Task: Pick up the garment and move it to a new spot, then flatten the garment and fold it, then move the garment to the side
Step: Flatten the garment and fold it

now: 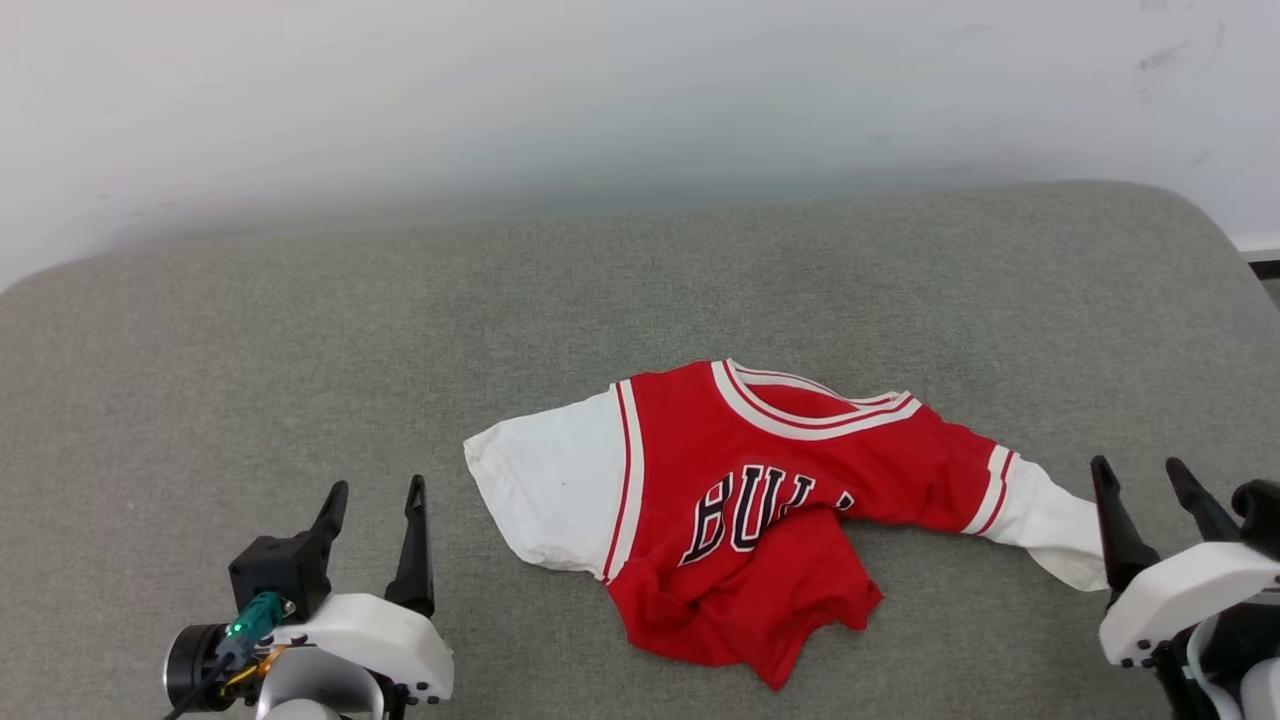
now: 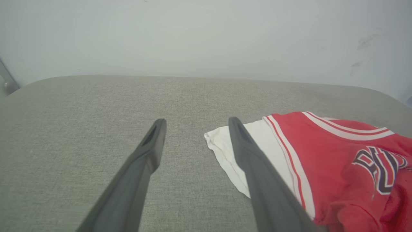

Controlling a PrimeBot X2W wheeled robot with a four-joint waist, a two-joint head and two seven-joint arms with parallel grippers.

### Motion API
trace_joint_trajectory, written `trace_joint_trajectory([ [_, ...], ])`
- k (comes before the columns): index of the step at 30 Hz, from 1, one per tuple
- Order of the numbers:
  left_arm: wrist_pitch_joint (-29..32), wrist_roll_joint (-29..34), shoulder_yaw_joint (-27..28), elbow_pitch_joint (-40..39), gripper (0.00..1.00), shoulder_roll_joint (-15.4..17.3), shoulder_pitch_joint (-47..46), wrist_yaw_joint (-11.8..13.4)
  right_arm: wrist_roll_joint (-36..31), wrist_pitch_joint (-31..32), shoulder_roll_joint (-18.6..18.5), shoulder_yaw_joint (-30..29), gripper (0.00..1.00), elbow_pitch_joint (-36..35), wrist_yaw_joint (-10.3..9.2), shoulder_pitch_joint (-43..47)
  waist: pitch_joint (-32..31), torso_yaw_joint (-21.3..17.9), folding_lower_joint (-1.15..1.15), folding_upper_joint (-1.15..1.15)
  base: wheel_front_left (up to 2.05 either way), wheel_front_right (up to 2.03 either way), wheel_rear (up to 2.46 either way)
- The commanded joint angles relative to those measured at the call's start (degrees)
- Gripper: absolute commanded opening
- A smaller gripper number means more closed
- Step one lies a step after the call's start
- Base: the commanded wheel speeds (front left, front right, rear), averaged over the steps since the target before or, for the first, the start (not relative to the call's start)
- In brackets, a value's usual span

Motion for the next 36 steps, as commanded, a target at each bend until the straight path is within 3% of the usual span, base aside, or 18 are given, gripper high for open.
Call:
trace_joint_trajectory([
  [1, 0.3, -0.3, 0.3, 0.0, 1.00, 0.6, 0.4, 0.2, -1.0, -1.5, 1.0, 0.5, 1.00, -1.9, -0.02, 1.3, -0.6, -0.3, 0.00, 0.00, 0.00, 0.00, 0.00],
  [12, 5.0, -0.2, -0.5, 0.1, 1.00, 3.1, -3.0, -0.8, -2.9, -3.6, 4.9, 6.6, 1.00, -14.0, -0.02, 5.6, -0.7, -2.3, 0.00, 0.00, 0.00, 0.00, 0.00],
  [15, 8.3, -0.6, -1.4, 0.5, 1.00, 3.7, -6.3, -2.2, -2.9, -3.3, 5.6, 7.6, 1.00, -16.6, -0.02, 5.5, 0.7, -2.9, 0.00, 0.00, 0.00, 0.00, 0.00],
  [20, 18.7, -3.1, -3.2, 3.0, 1.00, 4.5, -14.7, -6.3, -2.4, -2.6, 6.1, 9.1, 1.00, -19.7, -0.02, 3.8, 4.6, -4.6, 0.00, 0.00, 0.00, 0.00, 0.00],
  [27, 38.1, -6.5, -6.6, 10.7, 1.00, 7.7, -24.7, -11.4, -1.7, -2.9, 6.2, 10.9, 1.00, -20.1, -0.02, 1.0, 10.1, -7.6, 0.00, 0.00, 0.00, 0.00, 0.00],
  [32, 48.3, -8.9, -7.9, 16.3, 1.00, 9.4, -27.0, -12.8, -0.4, -3.9, 6.2, 11.7, 1.00, -18.7, -0.02, -0.3, 12.1, -9.0, 0.00, 0.00, 0.00, 0.00, 0.00],
  [36, 55.5, -11.5, -9.9, 19.6, 1.00, 8.4, -25.5, -14.2, 0.2, -4.1, 6.5, 11.9, 1.00, -17.6, -0.02, -0.8, 12.8, -9.6, 0.00, 0.00, 0.00, 0.00, 0.00],
])
